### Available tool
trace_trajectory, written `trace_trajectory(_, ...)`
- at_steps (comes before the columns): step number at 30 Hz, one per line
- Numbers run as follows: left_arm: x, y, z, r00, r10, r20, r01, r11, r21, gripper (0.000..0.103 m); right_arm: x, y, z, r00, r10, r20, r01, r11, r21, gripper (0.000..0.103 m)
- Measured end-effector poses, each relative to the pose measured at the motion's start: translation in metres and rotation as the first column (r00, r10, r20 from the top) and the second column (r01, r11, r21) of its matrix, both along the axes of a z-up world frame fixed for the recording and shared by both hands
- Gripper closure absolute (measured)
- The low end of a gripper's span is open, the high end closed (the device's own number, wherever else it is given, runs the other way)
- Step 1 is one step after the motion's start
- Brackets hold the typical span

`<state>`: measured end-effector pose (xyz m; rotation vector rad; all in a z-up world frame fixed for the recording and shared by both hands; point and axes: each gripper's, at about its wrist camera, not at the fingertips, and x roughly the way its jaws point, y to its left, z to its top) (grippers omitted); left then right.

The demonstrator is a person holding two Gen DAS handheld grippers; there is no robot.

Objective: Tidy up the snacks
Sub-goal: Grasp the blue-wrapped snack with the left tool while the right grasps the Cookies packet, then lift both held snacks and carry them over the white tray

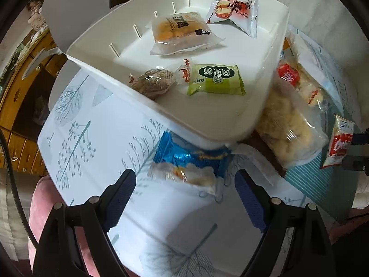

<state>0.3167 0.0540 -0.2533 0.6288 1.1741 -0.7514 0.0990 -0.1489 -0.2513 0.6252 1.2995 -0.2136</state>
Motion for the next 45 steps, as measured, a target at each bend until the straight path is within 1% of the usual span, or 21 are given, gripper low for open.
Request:
trace_trajectory(7,0.012,-0.006,-0.012,0.999,-0.043,-0.018,0.042,0.998,-0.049,0.016,0.011,0.005,-0.005,0.998,-0.015,-0.063,0.013,0.999,-0.029,0.015)
trace_trajectory(11,0.020,-0.011,-0.020,0.998,-0.051,-0.022,0.050,0.997,-0.058,0.017,0.019,0.008,-0.011,0.994,-0.023,-0.103,0.019,0.999,-0.043,0.015)
trace_trajectory(13,0.022,-0.012,-0.023,0.998,-0.048,-0.031,0.046,0.997,-0.062,0.025,0.021,0.010,-0.013,0.992,-0.040,-0.121,0.034,0.998,-0.050,0.017)
trace_trajectory(16,0.024,-0.014,-0.030,0.998,-0.043,-0.052,0.040,0.997,-0.060,0.030,0.025,0.011,-0.015,0.990,-0.047,-0.133,0.039,0.998,-0.058,0.020)
trace_trajectory(19,0.024,-0.013,-0.035,0.997,-0.040,-0.059,0.037,0.997,-0.061,0.033,0.031,0.009,-0.017,0.989,-0.033,-0.146,0.023,0.997,-0.074,0.023)
trace_trajectory(22,0.022,-0.012,-0.036,0.998,-0.029,-0.054,0.025,0.997,-0.069,0.034,0.036,0.010,-0.016,0.987,-0.026,-0.159,0.011,0.996,-0.092,0.026)
trace_trajectory(24,0.018,-0.012,-0.036,0.998,-0.011,-0.054,0.008,0.997,-0.072,0.035,0.041,0.010,-0.018,0.986,-0.022,-0.166,0.005,0.995,-0.104,0.031)
trace_trajectory(26,0.012,-0.008,-0.035,0.998,0.003,-0.056,-0.007,0.998,-0.070,0.035,0.044,0.012,-0.018,0.986,-0.021,-0.164,0.002,0.994,-0.113,0.040)
trace_trajectory(27,0.008,-0.007,-0.035,0.998,0.008,-0.056,-0.012,0.998,-0.068,0.037,0.045,0.013,-0.017,0.987,-0.018,-0.163,-0.001,0.993,-0.118,0.046)
trace_trajectory(29,0.004,-0.005,-0.033,0.998,0.021,-0.056,-0.025,0.998,-0.065,0.041,0.049,0.016,-0.017,0.986,-0.013,-0.167,-0.009,0.991,-0.130,0.049)
trace_trajectory(31,-0.001,-0.003,-0.033,0.997,0.052,-0.062,-0.056,0.997,-0.060,0.045,0.050,0.018,-0.017,0.987,-0.013,-0.162,-0.008,0.992,-0.128,0.058)
trace_trajectory(32,-0.003,-0.002,-0.033,0.996,0.066,-0.062,-0.070,0.996,-0.059,0.047,0.051,0.019,-0.017,0.988,-0.011,-0.155,-0.008,0.993,-0.119,0.060)
trace_trajectory(33,-0.004,-0.003,-0.033,0.994,0.085,-0.064,-0.089,0.994,-0.060,0.051,0.051,0.021,-0.017,0.989,-0.008,-0.151,-0.009,0.994,-0.113,0.062)
trace_trajectory(38,-0.017,0.014,-0.031,0.972,0.213,-0.100,-0.220,0.973,-0.069,0.056,0.051,0.030,-0.016,0.990,-0.002,-0.139,-0.014,0.993,-0.116,0.071)
trace_trajectory(40,-0.026,0.024,-0.031,0.958,0.265,-0.112,-0.273,0.960,-0.062,0.058,0.047,0.037,-0.015,0.991,0.001,-0.132,-0.017,0.992,-0.121,0.082)
trace_trajectory(44,-0.044,0.035,-0.027,0.932,0.333,-0.140,-0.343,0.938,-0.049,0.059,0.040,0.043,-0.011,0.993,-0.004,-0.117,-0.010,0.993,-0.119,0.090)
trace_trajectory(45,-0.050,0.038,-0.025,0.928,0.345,-0.144,-0.355,0.934,-0.050,0.059,0.038,0.044,-0.010,0.994,-0.010,-0.106,-0.002,0.994,-0.111,0.090)
